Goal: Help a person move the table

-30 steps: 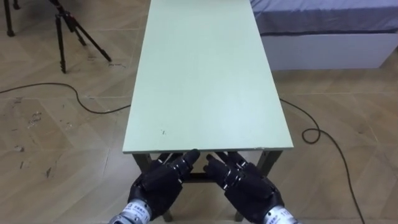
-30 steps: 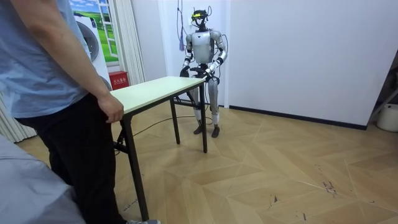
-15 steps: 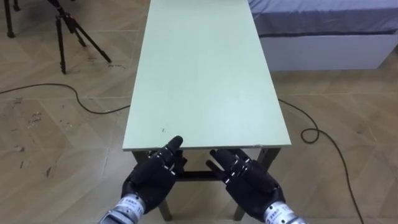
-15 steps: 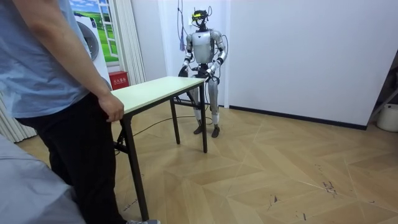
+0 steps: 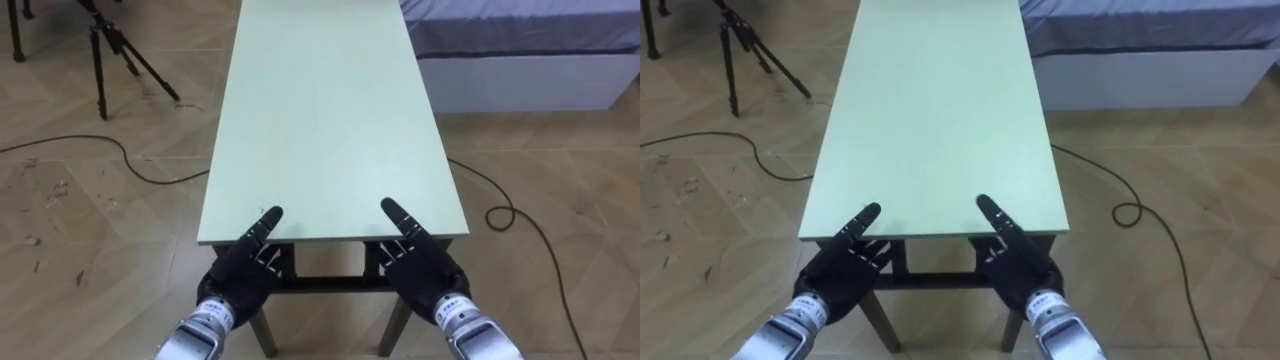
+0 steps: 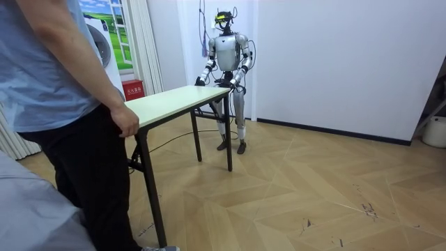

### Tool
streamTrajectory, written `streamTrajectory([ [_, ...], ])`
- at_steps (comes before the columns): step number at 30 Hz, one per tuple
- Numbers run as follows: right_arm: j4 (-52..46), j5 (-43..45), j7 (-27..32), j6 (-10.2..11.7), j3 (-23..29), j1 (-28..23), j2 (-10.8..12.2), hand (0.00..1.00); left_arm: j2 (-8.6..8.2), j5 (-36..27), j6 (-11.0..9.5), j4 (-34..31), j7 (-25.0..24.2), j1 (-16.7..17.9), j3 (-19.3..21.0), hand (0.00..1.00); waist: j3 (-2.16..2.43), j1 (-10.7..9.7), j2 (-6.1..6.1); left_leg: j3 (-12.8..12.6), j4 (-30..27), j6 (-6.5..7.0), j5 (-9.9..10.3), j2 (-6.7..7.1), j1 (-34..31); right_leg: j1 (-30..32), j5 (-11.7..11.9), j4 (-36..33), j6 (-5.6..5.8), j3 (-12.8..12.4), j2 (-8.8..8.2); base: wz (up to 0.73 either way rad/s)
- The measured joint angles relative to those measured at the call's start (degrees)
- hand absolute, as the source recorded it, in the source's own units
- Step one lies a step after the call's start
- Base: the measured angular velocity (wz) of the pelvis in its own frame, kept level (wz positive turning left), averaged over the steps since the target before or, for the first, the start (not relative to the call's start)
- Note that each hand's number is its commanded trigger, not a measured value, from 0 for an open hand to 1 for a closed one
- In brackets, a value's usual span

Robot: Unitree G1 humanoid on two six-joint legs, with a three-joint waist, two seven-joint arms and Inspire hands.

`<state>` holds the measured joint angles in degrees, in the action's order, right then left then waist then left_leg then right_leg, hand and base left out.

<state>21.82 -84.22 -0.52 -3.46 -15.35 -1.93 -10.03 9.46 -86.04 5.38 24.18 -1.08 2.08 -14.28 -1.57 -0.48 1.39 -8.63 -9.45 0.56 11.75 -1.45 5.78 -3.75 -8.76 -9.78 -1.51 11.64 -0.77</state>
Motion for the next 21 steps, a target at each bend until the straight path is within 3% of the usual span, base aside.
streamTrajectory([
  [2, 0.2, -1.0, 0.5, -0.1, 1.1, 0.2, 1.3, 0.00, -0.26, 0.0, 1.1, 0.0, 0.7, 0.0, 1.1, 0.00, 0.05, 0.0, 0.07, 0.0, 0.0, 0.00, 0.0, 0.00, 0.0, 0.0, 0.0, 0.0, -0.01, -0.3, 0.01, 0.00],
  [7, 0.5, -1.3, 0.9, -0.4, 1.5, 0.2, 1.6, 0.00, -1.02, 0.0, 3.2, 0.0, 1.7, 0.0, 3.0, 0.00, 0.23, -0.1, 0.11, 0.0, -0.2, 0.00, 0.0, 0.08, -0.1, 0.1, 0.0, 0.1, 0.03, -0.4, -0.05, 0.00],
  [11, 0.5, -3.1, 2.0, -0.4, 1.7, 0.2, 2.2, 0.00, -1.09, 0.0, 3.5, 0.1, 2.9, 0.0, 3.2, 0.00, 0.51, -0.4, 0.16, 0.2, -0.2, 0.00, 0.0, 0.09, 0.0, 0.0, -0.1, 0.1, 0.04, -0.6, -0.03, 0.00],
  [14, 0.5, -3.9, 2.5, -0.5, 3.2, 0.2, 4.1, 0.00, -1.73, 0.0, 4.1, 0.6, 3.2, 0.0, 4.4, 0.00, 0.56, -0.7, 0.23, 0.8, -0.2, 0.00, 0.0, 0.10, 0.0, 0.0, -0.1, 0.0, 0.03, -0.5, 0.00, 0.00],
  [21, 0.5, -4.4, 3.1, -1.1, 3.8, 0.2, 4.0, 0.00, -2.06, 0.7, 5.1, 0.6, 3.5, 0.0, 5.3, 0.00, 0.57, -0.7, 0.26, 0.9, -0.3, 0.00, 0.0, 0.13, -0.1, 0.0, -0.1, 0.0, 0.02, -0.3, -0.02, 0.00],
])
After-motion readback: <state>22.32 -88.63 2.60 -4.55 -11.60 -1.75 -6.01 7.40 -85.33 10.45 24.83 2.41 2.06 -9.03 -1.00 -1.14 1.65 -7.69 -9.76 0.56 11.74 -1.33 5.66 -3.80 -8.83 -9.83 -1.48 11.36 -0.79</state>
